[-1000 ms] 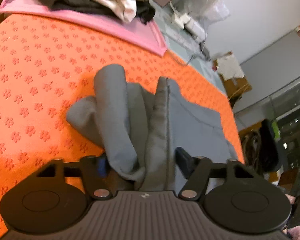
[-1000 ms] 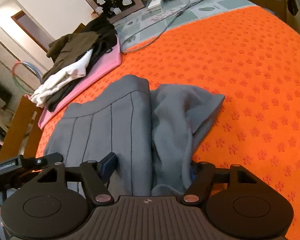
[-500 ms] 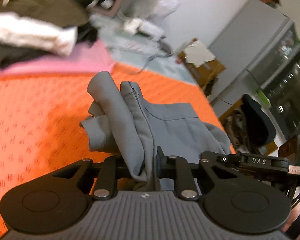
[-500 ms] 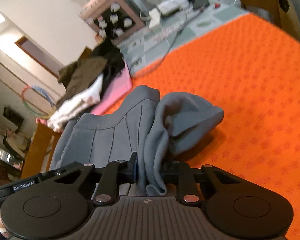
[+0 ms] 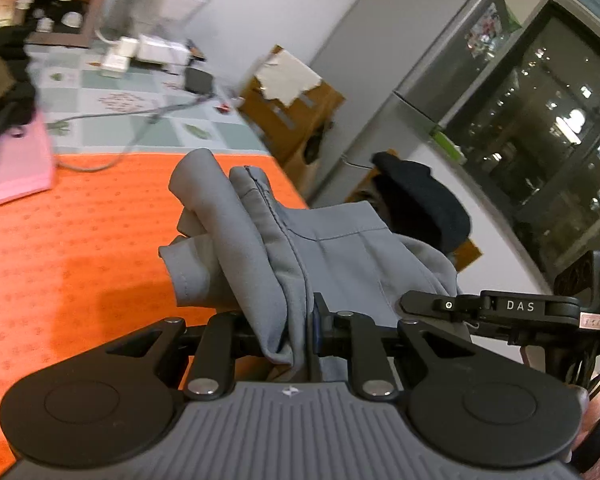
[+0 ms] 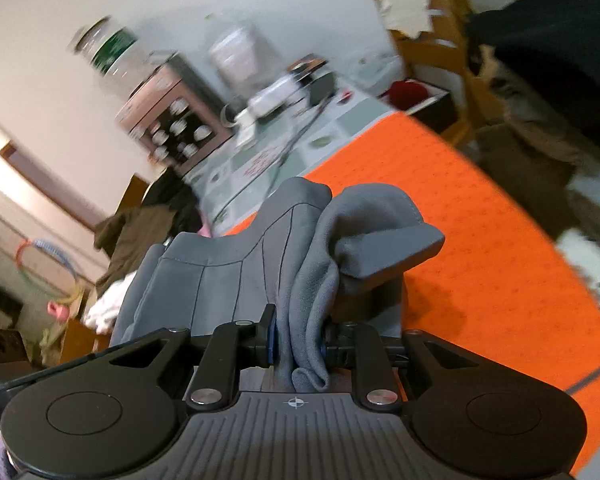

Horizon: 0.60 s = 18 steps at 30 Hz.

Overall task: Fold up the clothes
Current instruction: 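Lift the folded skirt with both tools and carry it toward the fridge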

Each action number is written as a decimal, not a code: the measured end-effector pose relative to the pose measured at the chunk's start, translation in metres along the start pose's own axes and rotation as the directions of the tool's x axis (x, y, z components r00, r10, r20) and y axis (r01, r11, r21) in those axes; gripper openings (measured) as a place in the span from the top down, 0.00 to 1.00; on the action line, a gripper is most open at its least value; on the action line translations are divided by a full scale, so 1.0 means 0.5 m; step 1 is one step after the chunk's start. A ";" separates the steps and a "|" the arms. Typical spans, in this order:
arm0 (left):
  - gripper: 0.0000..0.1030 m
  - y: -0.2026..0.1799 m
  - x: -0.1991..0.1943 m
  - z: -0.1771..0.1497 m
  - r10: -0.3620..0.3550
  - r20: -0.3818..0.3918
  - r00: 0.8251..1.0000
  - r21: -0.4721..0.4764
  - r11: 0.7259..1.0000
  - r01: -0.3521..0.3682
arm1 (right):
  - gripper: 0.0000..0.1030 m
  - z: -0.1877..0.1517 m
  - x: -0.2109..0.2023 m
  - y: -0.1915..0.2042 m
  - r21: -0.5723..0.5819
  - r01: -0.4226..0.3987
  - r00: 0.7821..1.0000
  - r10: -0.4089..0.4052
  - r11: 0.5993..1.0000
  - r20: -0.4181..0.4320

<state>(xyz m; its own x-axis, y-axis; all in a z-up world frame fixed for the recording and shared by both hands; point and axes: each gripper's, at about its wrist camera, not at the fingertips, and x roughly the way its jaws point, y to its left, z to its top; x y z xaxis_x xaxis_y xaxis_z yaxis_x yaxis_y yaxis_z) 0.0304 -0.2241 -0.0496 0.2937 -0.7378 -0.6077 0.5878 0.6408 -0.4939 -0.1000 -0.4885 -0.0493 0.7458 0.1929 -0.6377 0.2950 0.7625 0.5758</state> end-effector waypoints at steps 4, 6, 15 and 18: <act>0.79 -0.084 0.070 0.046 -0.013 -0.001 1.000 0.002 1.000 0.013 | 0.79 0.081 -0.040 -0.062 0.001 0.001 1.000 -0.001 1.000 0.001; 0.79 -0.129 0.104 0.070 -0.008 0.016 1.000 0.003 1.000 0.008 | 0.79 0.131 -0.057 -0.094 -0.011 -0.008 1.000 0.008 1.000 0.001; 0.79 -0.396 0.292 0.203 0.053 0.183 0.982 -0.009 0.999 -0.052 | 0.79 0.429 -0.131 -0.259 -0.152 -0.109 0.994 0.111 0.982 0.010; 0.79 -0.486 0.359 0.250 0.057 0.229 0.972 -0.010 0.998 -0.056 | 0.79 0.537 -0.161 -0.318 -0.202 -0.120 0.992 0.125 0.972 0.015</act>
<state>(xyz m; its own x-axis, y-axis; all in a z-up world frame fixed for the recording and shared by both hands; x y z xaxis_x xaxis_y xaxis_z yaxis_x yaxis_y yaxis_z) 0.0344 -0.5388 0.0394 0.4915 -0.7291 -0.4763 0.5628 0.6833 -0.4651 -0.0464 -0.7910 0.0481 0.7860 0.2774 -0.5526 0.0770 0.8428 0.5326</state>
